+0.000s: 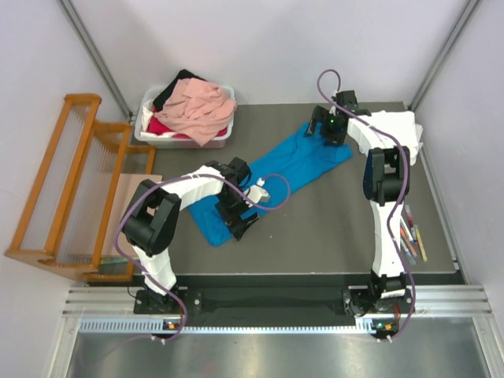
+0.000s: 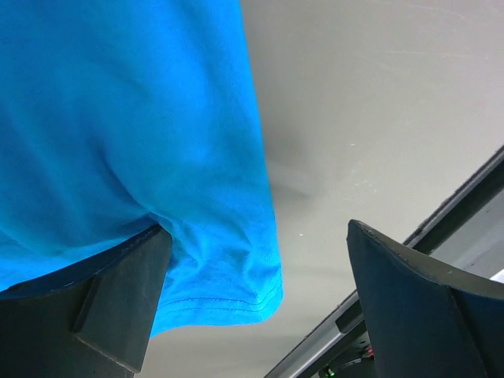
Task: Fold and stack the t-shirts
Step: Fold the tshirt
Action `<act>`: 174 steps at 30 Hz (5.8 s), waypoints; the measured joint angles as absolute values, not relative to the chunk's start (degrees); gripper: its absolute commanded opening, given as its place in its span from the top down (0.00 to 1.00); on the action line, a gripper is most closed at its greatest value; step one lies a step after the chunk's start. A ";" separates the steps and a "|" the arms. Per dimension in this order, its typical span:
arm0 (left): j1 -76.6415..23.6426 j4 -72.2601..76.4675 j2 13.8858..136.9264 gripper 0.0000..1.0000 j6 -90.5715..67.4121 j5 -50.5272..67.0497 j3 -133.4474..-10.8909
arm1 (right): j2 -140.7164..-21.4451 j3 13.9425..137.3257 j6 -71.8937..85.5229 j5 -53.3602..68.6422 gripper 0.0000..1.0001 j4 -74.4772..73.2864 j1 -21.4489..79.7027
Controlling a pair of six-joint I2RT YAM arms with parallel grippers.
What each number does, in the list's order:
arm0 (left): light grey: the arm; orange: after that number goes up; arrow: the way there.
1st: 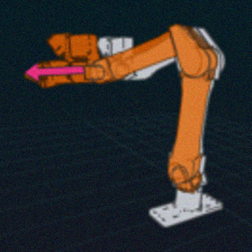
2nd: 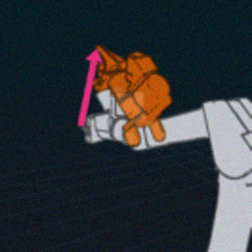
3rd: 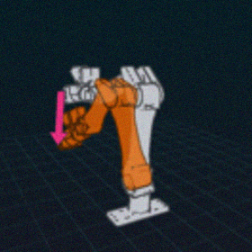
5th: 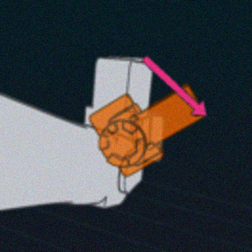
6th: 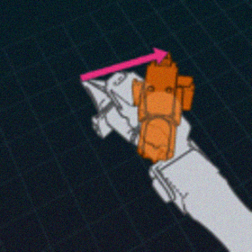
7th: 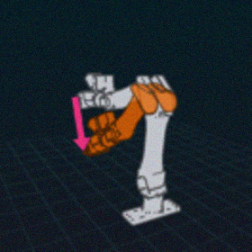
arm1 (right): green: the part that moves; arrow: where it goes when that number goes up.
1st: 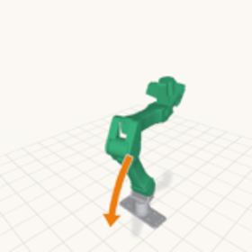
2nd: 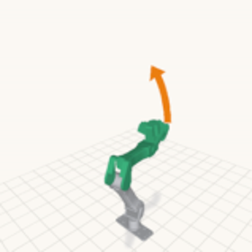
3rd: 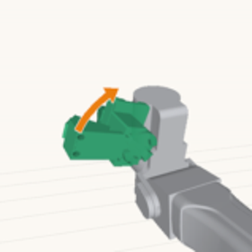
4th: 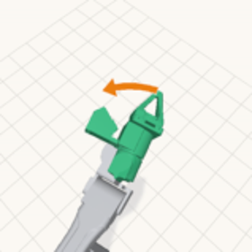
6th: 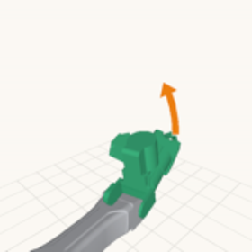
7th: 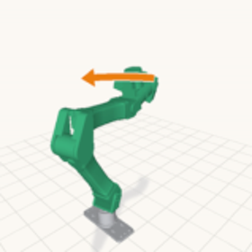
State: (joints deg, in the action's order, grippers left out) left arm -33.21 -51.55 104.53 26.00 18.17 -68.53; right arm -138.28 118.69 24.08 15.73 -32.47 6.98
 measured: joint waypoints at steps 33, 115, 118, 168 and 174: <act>2.63 -50.15 92.14 0.02 12.51 41.98 -77.49 | -116.27 111.13 12.25 13.08 0.00 -32.64 20.51; 17.26 -30.44 82.02 0.01 -3.01 25.08 -67.09 | -128.81 100.05 12.95 -6.31 0.96 -33.19 69.01; 17.26 -30.48 81.84 0.01 -2.87 25.10 -67.22 | -127.39 97.12 13.58 -7.99 1.00 -30.59 69.12; 17.28 -31.33 80.09 0.01 -2.85 30.22 -68.27 | -113.12 95.55 18.11 -5.54 0.00 -46.04 73.08; 17.28 -31.48 80.09 0.01 -2.61 30.17 -68.27 | -110.80 88.51 19.40 -9.04 0.00 -43.72 71.55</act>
